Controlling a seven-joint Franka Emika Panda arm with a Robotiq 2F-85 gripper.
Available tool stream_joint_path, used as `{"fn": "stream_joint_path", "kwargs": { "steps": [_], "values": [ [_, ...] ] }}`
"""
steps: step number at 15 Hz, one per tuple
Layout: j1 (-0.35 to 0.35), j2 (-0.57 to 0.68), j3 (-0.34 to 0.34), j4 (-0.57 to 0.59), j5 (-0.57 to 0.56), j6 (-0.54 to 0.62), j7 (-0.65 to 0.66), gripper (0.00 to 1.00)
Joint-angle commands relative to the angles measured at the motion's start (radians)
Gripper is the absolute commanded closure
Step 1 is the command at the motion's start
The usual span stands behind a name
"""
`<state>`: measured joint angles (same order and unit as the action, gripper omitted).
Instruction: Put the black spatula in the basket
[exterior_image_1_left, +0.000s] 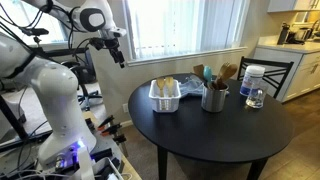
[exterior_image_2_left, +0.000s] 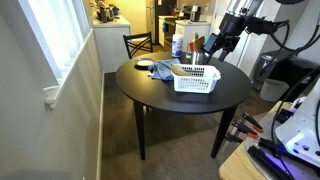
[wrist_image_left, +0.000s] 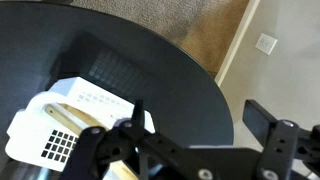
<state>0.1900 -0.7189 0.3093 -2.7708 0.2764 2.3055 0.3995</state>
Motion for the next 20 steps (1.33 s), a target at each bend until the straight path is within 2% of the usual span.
{"fn": "stream_joint_path", "kwargs": {
  "steps": [1,6,7,14,17,20],
  "values": [
    [0.007,0.001,-0.008,0.002,-0.008,-0.002,0.005,0.0],
    [0.007,0.001,-0.008,0.002,-0.008,-0.002,0.005,0.0],
    [0.035,0.027,-0.046,0.015,0.026,-0.028,-0.039,0.0],
    [-0.011,0.153,-0.162,0.097,-0.039,-0.015,-0.204,0.0],
    [-0.045,0.26,-0.193,0.17,-0.11,-0.017,-0.297,0.0],
    [-0.086,0.376,-0.17,0.254,-0.26,-0.021,-0.325,0.0]
  ]
}}
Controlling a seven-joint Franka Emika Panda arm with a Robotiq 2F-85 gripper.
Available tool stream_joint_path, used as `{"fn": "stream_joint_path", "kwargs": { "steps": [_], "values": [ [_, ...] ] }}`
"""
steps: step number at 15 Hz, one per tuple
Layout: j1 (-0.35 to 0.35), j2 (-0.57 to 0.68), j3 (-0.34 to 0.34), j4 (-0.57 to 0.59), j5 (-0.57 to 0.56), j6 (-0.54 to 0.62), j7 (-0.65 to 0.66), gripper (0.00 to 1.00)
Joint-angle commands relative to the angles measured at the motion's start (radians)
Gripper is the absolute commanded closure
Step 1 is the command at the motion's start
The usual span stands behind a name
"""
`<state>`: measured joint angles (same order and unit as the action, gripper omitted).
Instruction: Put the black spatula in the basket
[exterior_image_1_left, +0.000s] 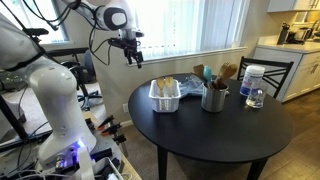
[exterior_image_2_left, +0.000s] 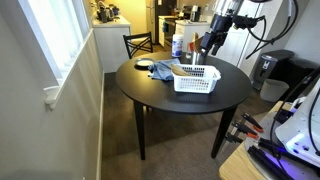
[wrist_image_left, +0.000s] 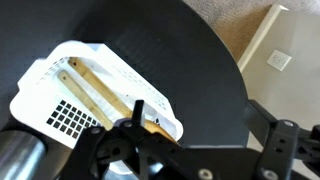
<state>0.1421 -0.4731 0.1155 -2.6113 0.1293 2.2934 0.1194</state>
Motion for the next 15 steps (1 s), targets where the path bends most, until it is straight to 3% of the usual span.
{"fn": "stream_joint_path", "kwargs": {
  "steps": [1,8,9,15],
  "values": [
    [-0.05,0.163,0.041,0.12,-0.174,-0.011,-0.027,0.0],
    [-0.074,0.31,0.087,0.261,-0.631,-0.031,0.046,0.0],
    [-0.05,0.288,0.064,0.226,-0.543,-0.009,0.02,0.0],
    [-0.053,0.31,0.065,0.254,-0.606,-0.012,0.027,0.0]
  ]
}}
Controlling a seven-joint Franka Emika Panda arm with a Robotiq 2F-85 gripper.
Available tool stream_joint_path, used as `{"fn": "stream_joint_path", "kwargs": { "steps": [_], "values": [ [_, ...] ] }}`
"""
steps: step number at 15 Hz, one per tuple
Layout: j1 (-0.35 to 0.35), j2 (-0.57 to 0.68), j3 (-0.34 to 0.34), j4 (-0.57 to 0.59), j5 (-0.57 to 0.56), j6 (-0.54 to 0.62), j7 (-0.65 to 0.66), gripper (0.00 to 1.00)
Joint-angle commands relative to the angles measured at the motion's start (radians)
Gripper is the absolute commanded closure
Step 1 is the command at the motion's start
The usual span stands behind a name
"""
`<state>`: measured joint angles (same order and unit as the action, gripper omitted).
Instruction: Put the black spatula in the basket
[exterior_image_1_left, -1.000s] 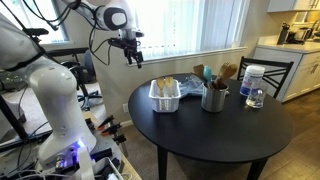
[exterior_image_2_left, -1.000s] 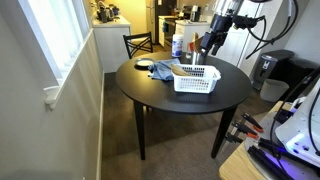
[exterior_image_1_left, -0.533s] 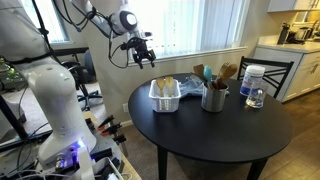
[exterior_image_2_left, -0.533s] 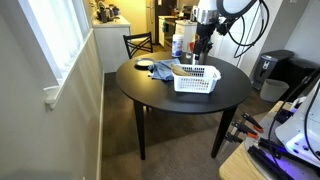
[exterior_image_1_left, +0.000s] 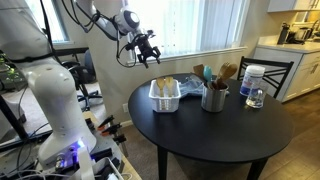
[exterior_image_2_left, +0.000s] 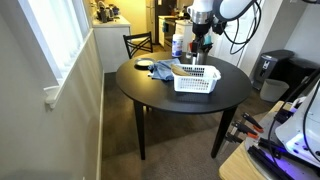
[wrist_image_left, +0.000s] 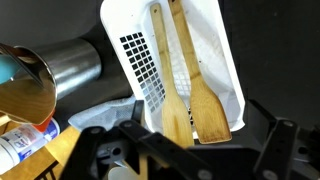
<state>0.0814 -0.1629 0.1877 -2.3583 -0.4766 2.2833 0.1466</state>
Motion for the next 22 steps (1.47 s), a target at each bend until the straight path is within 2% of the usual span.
{"fn": "stream_joint_path", "kwargs": {
  "steps": [1,3,5,10,14,20,22],
  "values": [
    [0.007,0.0,-0.007,0.001,0.0,-0.003,0.0,0.0],
    [0.007,0.0,-0.006,0.001,0.0,-0.003,0.0,0.0],
    [-0.008,0.018,-0.015,-0.003,-0.068,0.04,-0.02,0.0],
    [-0.051,0.108,-0.068,0.065,-0.353,0.09,0.002,0.0],
    [-0.058,0.176,-0.124,0.125,-0.504,0.154,0.005,0.0],
    [-0.086,0.239,-0.201,0.183,-0.594,0.254,-0.046,0.0],
    [-0.101,0.249,-0.219,0.184,-0.591,0.285,-0.118,0.0]
  ]
}}
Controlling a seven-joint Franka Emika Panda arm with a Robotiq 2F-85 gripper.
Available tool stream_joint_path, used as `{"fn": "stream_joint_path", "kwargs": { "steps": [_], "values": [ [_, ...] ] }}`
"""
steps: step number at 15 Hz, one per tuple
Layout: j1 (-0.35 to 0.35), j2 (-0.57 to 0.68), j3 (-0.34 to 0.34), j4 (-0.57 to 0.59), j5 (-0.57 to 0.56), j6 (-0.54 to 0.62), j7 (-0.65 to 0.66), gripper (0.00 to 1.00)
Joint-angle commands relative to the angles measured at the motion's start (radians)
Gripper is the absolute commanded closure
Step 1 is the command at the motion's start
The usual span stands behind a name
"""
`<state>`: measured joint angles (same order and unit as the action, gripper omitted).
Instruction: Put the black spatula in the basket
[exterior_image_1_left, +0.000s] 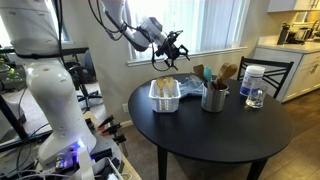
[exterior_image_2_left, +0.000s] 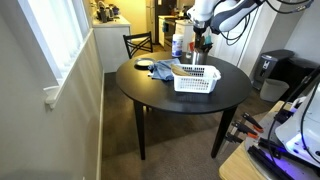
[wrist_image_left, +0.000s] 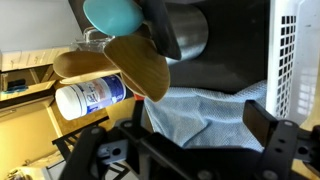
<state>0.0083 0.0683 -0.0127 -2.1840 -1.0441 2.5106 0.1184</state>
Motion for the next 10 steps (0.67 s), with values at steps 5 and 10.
{"fn": "stream_joint_path", "kwargs": {
  "steps": [5,10],
  "values": [
    [-0.062,0.024,-0.05,-0.002,-0.019,0.156,-0.298,0.0],
    [-0.074,0.011,-0.061,-0.014,-0.041,0.17,-0.449,0.0]
  ]
}}
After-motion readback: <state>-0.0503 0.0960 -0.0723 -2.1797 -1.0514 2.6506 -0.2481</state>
